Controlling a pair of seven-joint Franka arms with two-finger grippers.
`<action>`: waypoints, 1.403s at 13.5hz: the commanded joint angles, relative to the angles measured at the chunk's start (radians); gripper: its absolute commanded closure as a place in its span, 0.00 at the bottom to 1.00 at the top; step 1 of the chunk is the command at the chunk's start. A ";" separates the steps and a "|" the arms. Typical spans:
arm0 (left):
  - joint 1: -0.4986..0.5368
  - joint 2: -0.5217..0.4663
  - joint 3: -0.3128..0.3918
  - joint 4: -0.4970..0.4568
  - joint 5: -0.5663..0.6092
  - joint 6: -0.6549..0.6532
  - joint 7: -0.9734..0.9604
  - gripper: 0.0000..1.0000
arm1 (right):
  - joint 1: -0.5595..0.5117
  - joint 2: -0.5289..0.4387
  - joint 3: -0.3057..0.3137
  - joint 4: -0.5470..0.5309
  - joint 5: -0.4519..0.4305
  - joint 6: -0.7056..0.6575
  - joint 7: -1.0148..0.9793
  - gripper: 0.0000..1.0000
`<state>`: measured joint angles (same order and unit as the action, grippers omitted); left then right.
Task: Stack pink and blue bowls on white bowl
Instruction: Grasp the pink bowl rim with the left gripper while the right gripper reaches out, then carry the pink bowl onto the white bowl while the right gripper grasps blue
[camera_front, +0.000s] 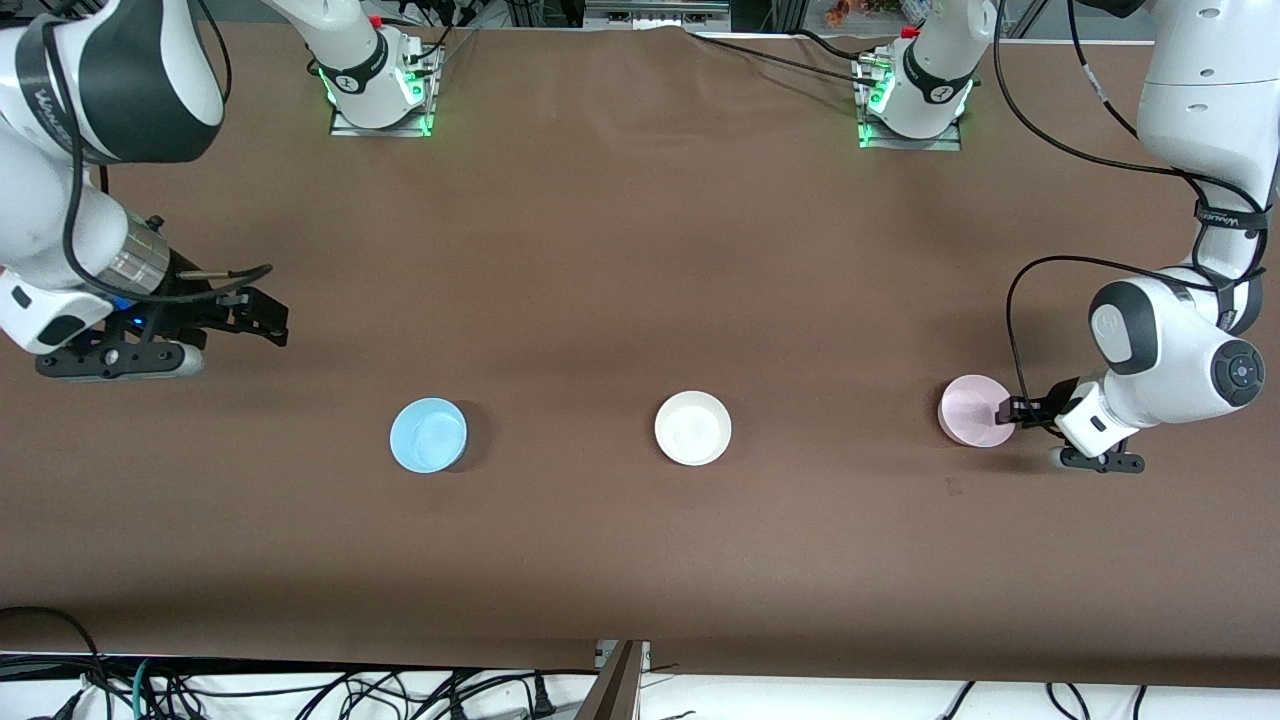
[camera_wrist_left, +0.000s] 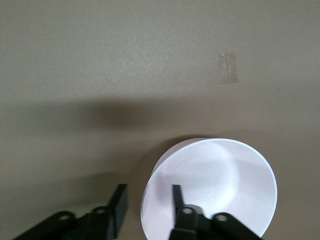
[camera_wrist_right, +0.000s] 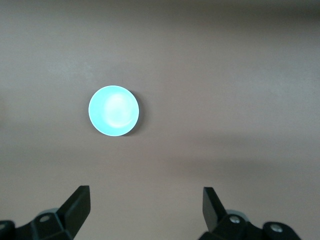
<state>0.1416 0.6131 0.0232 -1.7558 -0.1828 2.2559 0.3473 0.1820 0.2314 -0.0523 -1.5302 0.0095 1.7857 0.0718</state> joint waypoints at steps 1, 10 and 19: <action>0.004 -0.006 0.009 -0.004 -0.032 -0.006 0.081 1.00 | 0.001 0.035 0.002 -0.001 0.015 0.009 -0.014 0.01; -0.100 -0.030 -0.084 0.150 -0.116 -0.157 -0.132 1.00 | 0.016 0.109 0.003 -0.001 -0.025 0.079 -0.086 0.01; -0.486 0.030 -0.115 0.240 -0.104 -0.017 -0.609 1.00 | 0.031 0.440 0.006 -0.002 0.110 0.426 -0.086 0.01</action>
<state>-0.3076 0.6076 -0.1073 -1.5494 -0.2831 2.2035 -0.2315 0.2053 0.6394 -0.0483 -1.5444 0.0987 2.1753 -0.0021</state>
